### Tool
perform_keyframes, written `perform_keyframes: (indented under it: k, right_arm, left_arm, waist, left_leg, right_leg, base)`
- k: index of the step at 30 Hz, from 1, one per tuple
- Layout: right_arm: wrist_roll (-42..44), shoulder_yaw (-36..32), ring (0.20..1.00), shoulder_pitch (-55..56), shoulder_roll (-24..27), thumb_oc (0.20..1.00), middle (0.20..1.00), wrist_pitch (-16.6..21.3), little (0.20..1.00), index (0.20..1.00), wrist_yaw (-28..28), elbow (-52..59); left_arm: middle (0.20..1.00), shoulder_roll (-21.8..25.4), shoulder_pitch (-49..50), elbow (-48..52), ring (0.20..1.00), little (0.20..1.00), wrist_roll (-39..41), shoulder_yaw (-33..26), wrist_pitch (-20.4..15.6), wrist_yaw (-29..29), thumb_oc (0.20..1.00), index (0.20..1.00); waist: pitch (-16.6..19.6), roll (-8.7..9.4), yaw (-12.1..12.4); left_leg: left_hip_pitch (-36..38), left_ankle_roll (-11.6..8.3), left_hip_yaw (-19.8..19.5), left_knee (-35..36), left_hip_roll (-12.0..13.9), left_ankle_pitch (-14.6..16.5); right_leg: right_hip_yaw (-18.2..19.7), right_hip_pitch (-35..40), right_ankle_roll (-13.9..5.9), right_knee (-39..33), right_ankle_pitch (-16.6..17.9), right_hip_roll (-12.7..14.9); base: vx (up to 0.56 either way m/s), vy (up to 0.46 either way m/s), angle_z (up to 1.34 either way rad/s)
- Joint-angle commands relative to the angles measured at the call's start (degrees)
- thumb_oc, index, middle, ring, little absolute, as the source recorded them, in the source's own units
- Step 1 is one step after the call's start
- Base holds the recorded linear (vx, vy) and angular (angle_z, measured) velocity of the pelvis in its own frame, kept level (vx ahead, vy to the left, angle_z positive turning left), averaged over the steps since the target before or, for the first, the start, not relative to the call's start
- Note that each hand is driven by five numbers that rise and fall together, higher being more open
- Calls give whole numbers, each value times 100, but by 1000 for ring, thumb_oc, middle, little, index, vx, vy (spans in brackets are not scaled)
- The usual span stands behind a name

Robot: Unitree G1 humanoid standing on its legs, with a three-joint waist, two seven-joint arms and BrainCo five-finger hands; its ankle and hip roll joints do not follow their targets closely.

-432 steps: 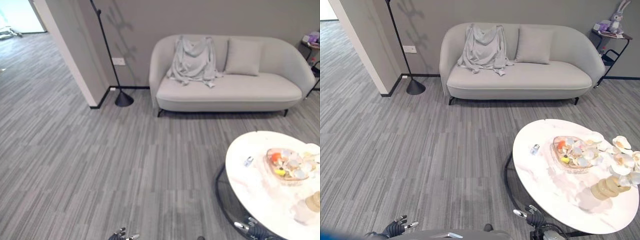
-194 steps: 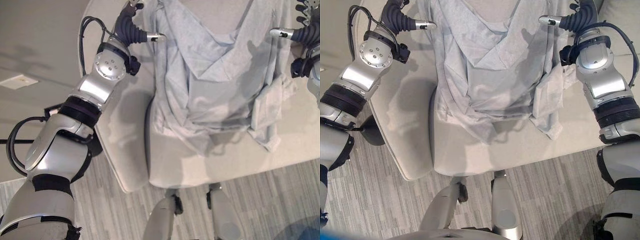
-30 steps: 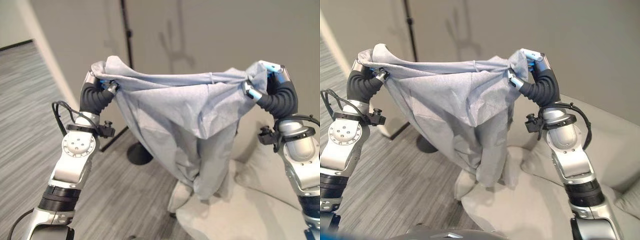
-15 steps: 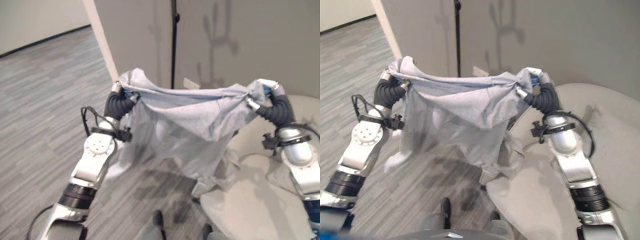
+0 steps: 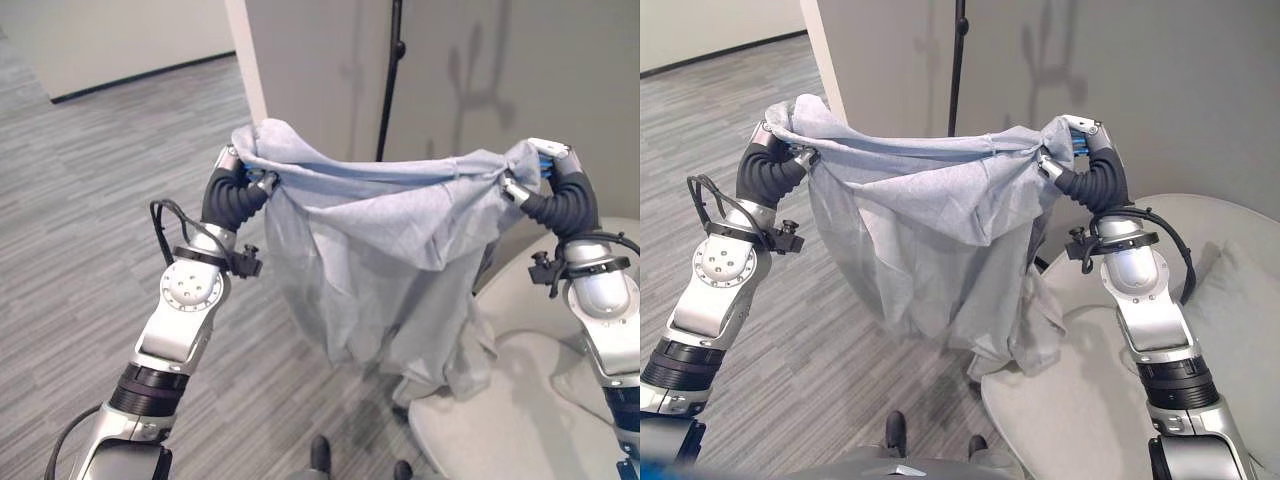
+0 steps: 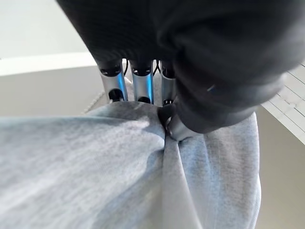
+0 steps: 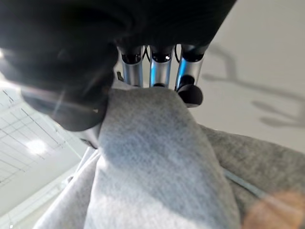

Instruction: Hang the clothes on the sofa on the clothes rack.

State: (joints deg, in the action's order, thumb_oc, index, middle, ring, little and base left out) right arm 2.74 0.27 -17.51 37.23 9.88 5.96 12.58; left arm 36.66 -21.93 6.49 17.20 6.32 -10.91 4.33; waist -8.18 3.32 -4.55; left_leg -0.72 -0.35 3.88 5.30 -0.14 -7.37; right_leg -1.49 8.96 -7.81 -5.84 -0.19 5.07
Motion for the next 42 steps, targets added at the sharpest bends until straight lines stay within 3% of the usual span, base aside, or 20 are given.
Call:
perform_keyframes:
  k: [1,3,8,10,12,15,17,22,23,25,27,28,30,35,37,39,42]
  right_arm:
    - [252,-483,200,-40,222,200,200,126,200,200,152,-35]
    - [296,-509,200,-45,256,200,200,134,200,200,145,-61]
    - [392,-570,200,-115,353,200,200,193,200,200,163,-60]
    - [401,-579,200,-170,406,200,200,189,200,200,199,-80]
    - [404,-581,200,-220,452,200,200,196,200,200,210,-91]
    - [430,-536,200,-429,720,200,200,193,200,200,308,-157]
    - [438,-431,200,-693,876,200,200,206,200,200,509,-372]
    - [376,-354,200,-774,860,200,200,166,200,200,468,-388]
    - [350,-338,200,-815,844,200,200,155,200,200,472,-418]
    - [352,-317,200,-815,771,200,200,133,200,200,462,-437]
    - [332,-287,200,-811,721,200,200,124,200,200,455,-439]
    - [301,-251,200,-814,641,200,200,104,200,200,428,-428]
    - [216,-257,200,-808,610,200,200,68,200,200,442,-402]
    - [175,-183,200,-1064,609,200,200,63,200,200,495,-450]
    - [210,-119,200,-1147,525,200,200,70,200,200,504,-522]
    - [233,-106,200,-1211,517,200,200,66,200,200,477,-528]
    - [279,-123,200,-1311,602,200,200,102,200,200,461,-567]
  left_arm:
    - [200,7,-269,-225,200,200,-65,-111,-187,79,200,200]
    - [200,9,-293,-237,200,200,-66,-92,-186,69,200,200]
    - [200,-22,-328,-169,200,200,-9,-103,-166,33,200,200]
    - [200,-56,-358,-194,200,200,2,-84,-174,37,200,200]
    - [200,-57,-380,-185,200,200,1,-86,-184,55,200,200]
    - [200,9,-581,-197,200,200,-64,8,-180,168,200,200]
    - [200,49,-836,-323,200,200,-55,142,-216,287,200,200]
    - [200,75,-742,-242,200,200,-56,116,-200,252,200,200]
    - [200,116,-697,-219,200,200,-76,95,-213,249,200,200]
    - [200,171,-609,-189,200,200,-91,35,-215,242,200,200]
    - [200,192,-567,-187,200,200,-92,10,-213,244,200,200]
    - [200,217,-543,-195,200,200,-95,-25,-210,247,200,200]
    - [200,274,-629,-231,200,200,-72,12,-219,280,200,200]
    - [200,381,-845,-252,200,200,-69,55,-217,424,200,200]
    - [200,452,-846,-242,200,200,-112,-31,-213,451,200,200]
    - [200,474,-854,-223,200,200,-113,-110,-235,473,200,200]
    - [200,480,-863,-216,200,200,-120,-144,-286,456,200,200]
  waist:
    - [464,-94,100]
    - [462,-80,99]
    - [157,65,177]
    - [64,85,201]
    - [74,88,207]
    - [79,54,260]
    - [22,66,381]
    - [179,-100,425]
    - [260,-143,433]
    - [315,-122,480]
    - [334,-90,518]
    - [374,-69,537]
    - [365,-67,527]
    - [54,-188,362]
    - [-9,-273,416]
    - [13,-299,445]
    - [45,-383,393]
  left_leg:
    - [846,-316,220,-30,47,1373]
    - [953,-347,230,-30,101,1367]
    - [356,-465,103,-1643,182,1681]
    - [-85,-453,-123,-2214,134,1577]
    - [-172,-424,-145,-2070,130,1584]
    - [-628,-427,-116,-1097,173,962]
    - [-1224,-479,-78,-250,37,654]
    - [-1181,-574,-233,-30,77,407]
    - [-1033,-602,-202,-30,131,197]
    - [-905,-534,-82,-34,147,148]
    - [-856,-487,13,-65,127,161]
    - [-779,-390,107,-108,97,246]
    - [-616,-214,262,-177,-22,465]
    - [-328,91,382,-265,-165,757]
    - [-231,134,481,-276,-111,873]
    - [-121,112,508,-273,-115,985]
    - [177,53,518,-163,-74,1184]
  right_leg:
    - [-334,-559,82,129,-1,-491]
    - [-384,-501,107,139,-27,-515]
    - [-390,-307,274,296,-144,-478]
    - [-333,-285,336,341,-167,-436]
    - [-321,-279,322,325,-177,-422]
    - [-266,-233,280,284,-259,-463]
    - [-149,-143,270,208,-387,-525]
    - [186,136,294,119,-556,-644]
    - [247,230,284,84,-684,-590]
    - [325,326,220,84,-789,-462]
    - [354,397,176,87,-825,-350]
    - [408,408,92,242,-871,-167]
    - [365,112,-85,1068,-795,95]
    - [390,-874,-264,2960,323,292]
    - [169,-1117,-246,3357,423,456]
    - [-41,-1271,-180,3066,162,521]
    - [-379,-1598,-116,2228,-347,333]
  base:
    - [69,-83,10]
    - [83,-125,15]
    - [22,-115,11]
    - [45,-49,2]
    - [88,5,4]
    - [132,35,3]
    - [212,24,-6]
    - [266,80,-44]
    - [297,132,-37]
    - [369,172,-21]
    - [255,135,-41]
    - [371,217,-53]
    - [368,243,-33]
    - [113,141,-14]
    - [139,84,-33]
    - [200,26,-35]
    - [265,-46,-36]
